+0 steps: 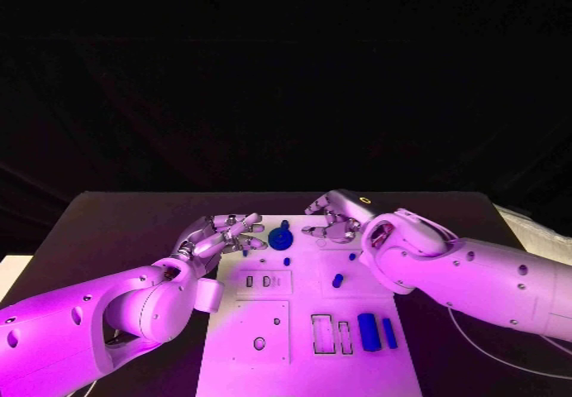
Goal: Assemble the parts on the task board
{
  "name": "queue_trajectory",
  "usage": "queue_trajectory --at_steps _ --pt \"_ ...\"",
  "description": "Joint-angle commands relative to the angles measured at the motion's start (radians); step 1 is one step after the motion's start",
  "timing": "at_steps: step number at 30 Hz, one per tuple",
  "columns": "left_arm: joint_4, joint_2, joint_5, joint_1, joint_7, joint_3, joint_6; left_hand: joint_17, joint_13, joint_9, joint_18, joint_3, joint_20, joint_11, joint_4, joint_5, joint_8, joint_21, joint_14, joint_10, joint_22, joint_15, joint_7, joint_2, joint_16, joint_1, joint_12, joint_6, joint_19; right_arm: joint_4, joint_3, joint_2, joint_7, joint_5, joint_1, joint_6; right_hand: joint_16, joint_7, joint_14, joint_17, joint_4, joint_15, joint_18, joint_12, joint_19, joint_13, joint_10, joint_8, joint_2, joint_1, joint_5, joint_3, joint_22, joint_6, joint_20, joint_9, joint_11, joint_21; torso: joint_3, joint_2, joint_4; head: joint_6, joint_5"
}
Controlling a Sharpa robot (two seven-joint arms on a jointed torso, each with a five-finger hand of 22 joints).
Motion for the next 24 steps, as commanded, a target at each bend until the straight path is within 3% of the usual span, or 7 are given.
queue_trajectory --at_steps 1,7,9,14,24 --pt "-0.003 0.0 0.0 0.001 0.011 0.001 0.021 0.001 0.001 -0.001 0.01 0.0 0.002 0.005 -0.006 -0.001 -0.007 0.004 -0.009 0.004 0.001 0.001 0.007 0.007 -0.007 0.006 -0.003 0.001 0.002 0.032 0.002 -0.069 0.14 0.151 0.013 0.036 -0.009 -0.003 0.065 0.081 -0.014 0.004 -0.005 -0.011 -0.008 -0.005 -0.009 0.003 0.0 0.022 -0.01 0.005 0.094 0.012 0.004 0.002 -0.001 -0.008 0.0046 -0.006 -0.0102 0.001 0.004" --pt "-0.014 0.003 0.0 -0.001 0.018 0.0 0.031 0.003 0.001 -0.001 0.01 0.001 0.002 0.004 -0.007 -0.001 -0.007 0.004 -0.009 0.005 0.001 0.001 0.005 0.008 -0.007 0.008 -0.004 0.002 0.001 0.046 0.003 -0.195 0.279 0.221 0.024 0.099 0.0 -0.003 0.068 0.097 -0.048 0.003 -0.007 -0.017 -0.004 -0.007 -0.011 0.002 0.007 0.059 -0.081 0.013 0.1 0.02 0.003 0.002 -0.001 -0.006 0.0127 -0.014 -0.0244 0.003 -0.004" --pt "-0.018 0.006 0.0 -0.002 0.02 0.0 0.036 0.003 0.001 -0.001 0.01 0.001 0.002 0.004 -0.008 -0.001 -0.007 0.004 -0.009 0.005 0.001 0.001 0.005 0.009 -0.008 0.009 -0.004 0.002 0.001 0.03 0.002 -0.225 0.313 0.221 0.018 0.103 0.0 -0.003 0.069 0.099 -0.067 0.003 -0.007 -0.02 -0.004 -0.009 -0.013 0.002 0.004 0.082 -0.075 0.017 0.101 0.022 0.002 0.001 -0.002 -0.006 0.0164 -0.016 -0.0302 0.001 -0.006" --pt "-0.027 0.012 0.0 -0.004 0.021 0.0 0.039 0.003 0.001 -0.001 0.01 0.001 0.002 0.004 -0.008 -0.001 -0.007 0.004 -0.009 0.005 0.001 0.001 0.005 0.009 -0.008 0.009 -0.004 0.002 0.001 -0.028 0.001 -0.242 0.343 0.222 0.005 0.106 0.0 -0.002 0.069 0.099 -0.083 0.003 -0.007 -0.026 -0.005 -0.012 -0.016 0.001 -0.002 0.098 -0.059 0.02 0.1 0.021 0.002 0.0 -0.002 -0.007 0.0241 -0.02 -0.0379 -0.001 -0.008" --pt "-0.04 0.023 0.0 -0.009 0.021 0.0 0.043 0.003 0.001 -0.001 0.01 0.001 0.002 0.004 -0.008 -0.001 -0.007 0.004 -0.009 0.005 0.001 0.001 0.005 0.009 -0.008 0.009 -0.004 0.002 0.001 -0.118 -0.001 -0.209 0.349 0.215 -0.016 0.122 -0.001 -0.002 0.068 0.099 -0.09 0.003 -0.006 -0.032 -0.006 -0.016 -0.02 -0.001 -0.008 0.103 -0.057 0.019 0.097 0.017 0.002 0.0 -0.001 -0.008 0.0323 -0.018 -0.0349 -0.006 -0.008"
